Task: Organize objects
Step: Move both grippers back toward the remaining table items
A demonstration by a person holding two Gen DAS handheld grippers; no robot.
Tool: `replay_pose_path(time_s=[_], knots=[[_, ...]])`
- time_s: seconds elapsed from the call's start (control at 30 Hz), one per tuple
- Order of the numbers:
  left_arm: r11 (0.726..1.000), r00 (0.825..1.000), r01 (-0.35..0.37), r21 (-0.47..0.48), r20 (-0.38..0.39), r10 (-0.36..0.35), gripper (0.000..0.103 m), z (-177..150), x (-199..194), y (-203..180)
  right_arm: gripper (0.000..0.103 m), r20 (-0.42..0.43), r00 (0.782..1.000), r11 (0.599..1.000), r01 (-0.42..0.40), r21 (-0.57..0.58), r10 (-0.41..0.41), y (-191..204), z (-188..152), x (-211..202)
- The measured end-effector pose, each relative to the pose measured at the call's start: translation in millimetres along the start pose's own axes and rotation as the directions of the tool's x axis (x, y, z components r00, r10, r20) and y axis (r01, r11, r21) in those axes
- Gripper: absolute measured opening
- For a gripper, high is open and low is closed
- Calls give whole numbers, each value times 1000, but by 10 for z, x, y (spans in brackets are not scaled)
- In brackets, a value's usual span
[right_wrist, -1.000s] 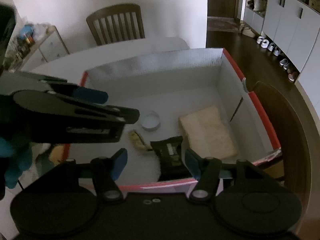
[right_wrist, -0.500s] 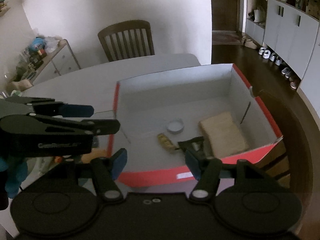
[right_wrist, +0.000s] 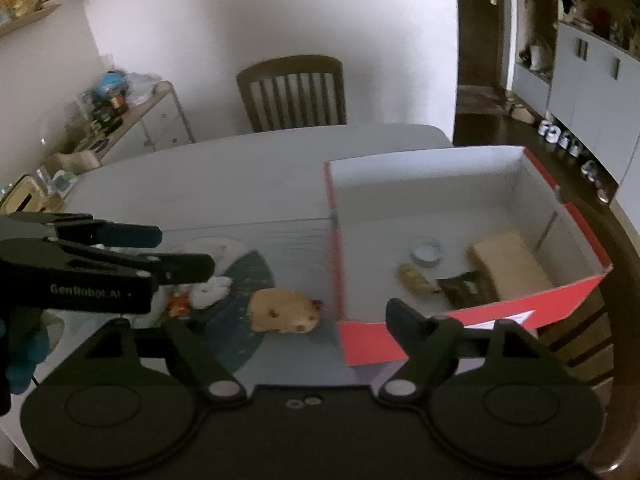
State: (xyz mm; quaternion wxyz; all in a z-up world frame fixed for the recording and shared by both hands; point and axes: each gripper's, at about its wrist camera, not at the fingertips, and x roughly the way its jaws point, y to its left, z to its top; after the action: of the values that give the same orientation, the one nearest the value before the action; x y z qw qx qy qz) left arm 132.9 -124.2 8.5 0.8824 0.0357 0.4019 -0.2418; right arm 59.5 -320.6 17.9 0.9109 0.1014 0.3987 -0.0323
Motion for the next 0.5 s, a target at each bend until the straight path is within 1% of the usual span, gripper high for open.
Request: replay_pose_path(time_s=[0.03,0.13,0.3,0.37,0.43,0.5], knots=[[1000,1000,-4,-8,3,4,82,-33,-37,69,85,3,1000,1000,-3,-7,3,68,-10,10],[1000,1000,-3,-26,3,3,82,-134,-116,273,88,11,1000,1000,-12,-22,12,253,-38,40],[999,1000,-11,-32,-17,10,83,-328,-135,559,90,0,999,999,-35,-18,35,473,-92,121],[999,1000,-12,-37,-24,11,86,-408,-140,659,90,-9,1000,999,-27,-20,27,560,-113,175],[999,999,-16,-43,-34,15,95,-498,-150,779,90,-20,1000,1000,-18,-15,18,636,-146,235],[998,999,-26,-50,-42,24,99,-591,-151,898,90,-30,1000,1000,-5,-5,4,679,-172,294]])
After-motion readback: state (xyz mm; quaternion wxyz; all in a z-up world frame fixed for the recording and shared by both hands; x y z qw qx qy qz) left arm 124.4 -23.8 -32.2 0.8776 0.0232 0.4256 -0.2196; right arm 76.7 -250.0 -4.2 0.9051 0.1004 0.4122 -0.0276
